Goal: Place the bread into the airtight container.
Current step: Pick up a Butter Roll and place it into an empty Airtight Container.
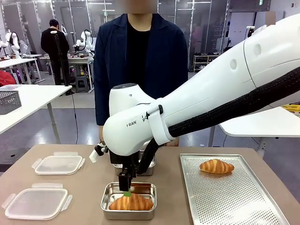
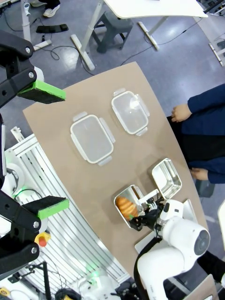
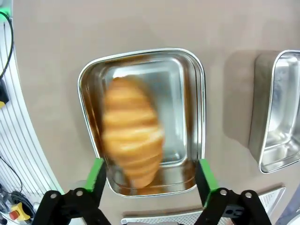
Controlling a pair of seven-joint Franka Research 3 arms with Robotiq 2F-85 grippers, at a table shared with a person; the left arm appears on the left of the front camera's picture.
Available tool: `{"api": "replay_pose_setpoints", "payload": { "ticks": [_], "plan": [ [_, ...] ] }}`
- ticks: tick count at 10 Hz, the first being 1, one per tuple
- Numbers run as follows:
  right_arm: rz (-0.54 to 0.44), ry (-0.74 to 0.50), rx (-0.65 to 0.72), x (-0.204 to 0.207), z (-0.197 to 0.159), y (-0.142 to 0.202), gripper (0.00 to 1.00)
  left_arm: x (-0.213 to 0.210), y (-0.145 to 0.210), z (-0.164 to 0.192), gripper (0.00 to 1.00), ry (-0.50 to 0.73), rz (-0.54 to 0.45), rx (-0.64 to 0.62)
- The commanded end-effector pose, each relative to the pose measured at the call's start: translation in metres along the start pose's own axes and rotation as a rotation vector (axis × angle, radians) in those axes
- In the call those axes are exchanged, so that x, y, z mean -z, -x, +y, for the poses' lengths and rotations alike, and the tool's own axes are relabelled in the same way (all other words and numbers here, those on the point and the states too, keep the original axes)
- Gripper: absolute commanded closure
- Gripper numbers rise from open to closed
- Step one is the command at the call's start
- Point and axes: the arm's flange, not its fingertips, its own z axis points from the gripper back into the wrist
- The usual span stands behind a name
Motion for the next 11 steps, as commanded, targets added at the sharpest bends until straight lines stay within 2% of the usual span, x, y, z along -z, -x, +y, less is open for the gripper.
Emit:
{"api": "replay_pose_setpoints", "payload": {
  "ticks": [1,2,3,11],
  "plan": [
    [-0.051,-0.019,0.004,-0.0036,0.0002,0.0055,0.00,-0.0043,0.0001,-0.0017,0.00,0.006,0.004,0.018],
    [-0.062,-0.017,0.008,-0.0038,-0.0017,0.0072,0.00,-0.0043,0.0001,-0.0017,0.00,0.006,0.004,0.018],
    [-0.013,-0.005,0.007,-0.0016,-0.0008,-0.0008,0.00,-0.0043,0.0001,-0.0017,0.00,0.006,0.004,0.018],
    [-0.013,-0.005,0.007,-0.0016,-0.0008,-0.0008,0.00,-0.0043,0.0001,-0.0017,0.00,0.006,0.004,0.018]
  ]
}}
